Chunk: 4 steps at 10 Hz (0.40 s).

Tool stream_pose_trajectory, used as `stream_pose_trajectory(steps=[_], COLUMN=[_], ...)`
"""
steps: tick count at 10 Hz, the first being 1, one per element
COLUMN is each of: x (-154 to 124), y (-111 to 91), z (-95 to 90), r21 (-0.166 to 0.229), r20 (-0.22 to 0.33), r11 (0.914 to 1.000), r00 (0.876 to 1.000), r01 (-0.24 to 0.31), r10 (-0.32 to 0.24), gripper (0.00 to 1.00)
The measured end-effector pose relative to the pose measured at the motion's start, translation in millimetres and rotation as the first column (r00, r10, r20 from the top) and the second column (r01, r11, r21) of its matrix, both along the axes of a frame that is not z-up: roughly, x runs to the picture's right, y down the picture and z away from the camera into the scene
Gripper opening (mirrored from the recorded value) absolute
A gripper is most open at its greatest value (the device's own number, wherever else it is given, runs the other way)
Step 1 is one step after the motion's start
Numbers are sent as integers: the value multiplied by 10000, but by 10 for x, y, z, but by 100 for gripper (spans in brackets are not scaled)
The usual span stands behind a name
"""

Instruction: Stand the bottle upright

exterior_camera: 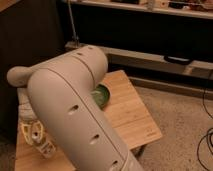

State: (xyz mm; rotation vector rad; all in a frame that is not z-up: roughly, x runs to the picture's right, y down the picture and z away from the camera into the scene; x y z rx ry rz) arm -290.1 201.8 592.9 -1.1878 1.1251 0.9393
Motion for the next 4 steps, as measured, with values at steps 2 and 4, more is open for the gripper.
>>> stream_pose_trajectory(steps=[2, 4], x=[-8, -35], y=[7, -33], z=[6, -6], r21=[-26, 39], r20=[25, 235], r11=[10000, 9999], r00=[10000, 9996], r01=[36, -161], r10=[-36, 160], gripper=[80, 80])
